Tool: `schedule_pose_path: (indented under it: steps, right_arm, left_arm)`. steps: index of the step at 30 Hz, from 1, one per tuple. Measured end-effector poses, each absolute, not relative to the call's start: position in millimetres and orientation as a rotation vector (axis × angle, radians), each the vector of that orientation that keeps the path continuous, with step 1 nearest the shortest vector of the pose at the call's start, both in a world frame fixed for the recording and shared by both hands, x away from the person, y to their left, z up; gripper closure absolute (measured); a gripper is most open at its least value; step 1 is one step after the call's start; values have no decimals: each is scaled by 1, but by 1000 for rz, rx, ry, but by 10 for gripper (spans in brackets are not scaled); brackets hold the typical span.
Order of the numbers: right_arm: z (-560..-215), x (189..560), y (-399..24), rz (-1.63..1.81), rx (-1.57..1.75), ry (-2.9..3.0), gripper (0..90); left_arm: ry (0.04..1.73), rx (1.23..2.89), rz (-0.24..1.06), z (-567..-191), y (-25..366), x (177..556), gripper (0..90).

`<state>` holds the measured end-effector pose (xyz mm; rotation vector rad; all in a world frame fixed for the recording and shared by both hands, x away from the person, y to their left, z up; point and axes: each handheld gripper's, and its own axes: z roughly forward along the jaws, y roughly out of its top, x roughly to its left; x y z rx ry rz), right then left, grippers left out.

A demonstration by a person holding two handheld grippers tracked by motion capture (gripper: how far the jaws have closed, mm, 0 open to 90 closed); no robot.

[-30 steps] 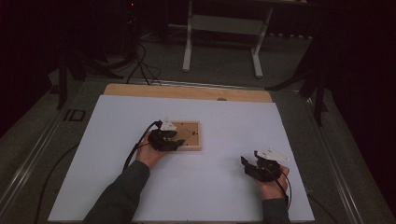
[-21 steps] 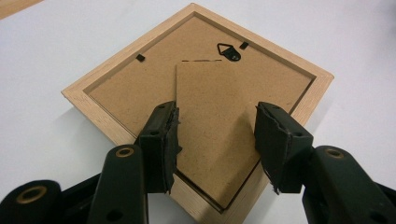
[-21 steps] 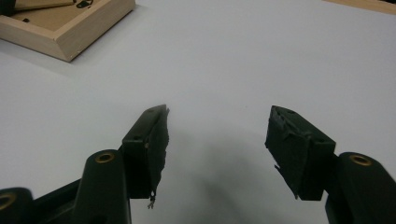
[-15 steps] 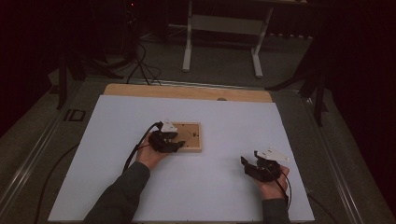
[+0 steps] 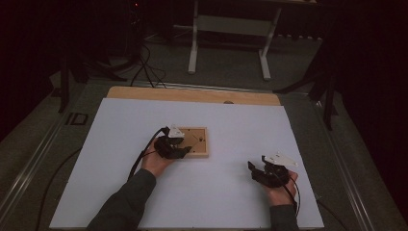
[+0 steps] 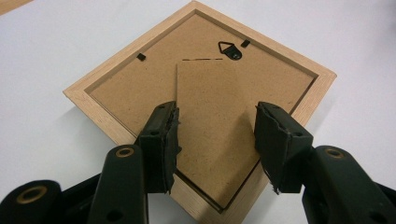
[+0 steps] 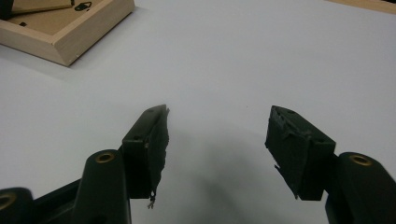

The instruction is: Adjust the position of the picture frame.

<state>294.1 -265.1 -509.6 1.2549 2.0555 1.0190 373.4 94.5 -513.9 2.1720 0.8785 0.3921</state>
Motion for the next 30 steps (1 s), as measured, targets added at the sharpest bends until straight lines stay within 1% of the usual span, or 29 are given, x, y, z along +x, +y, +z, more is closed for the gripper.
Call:
schedule_pose_path:
  steps: [30]
  right_arm:
    - [-509,294,-266,1021,1260,2051,384]
  left_arm:
    - [870,2165,388,-515,90,364,504]
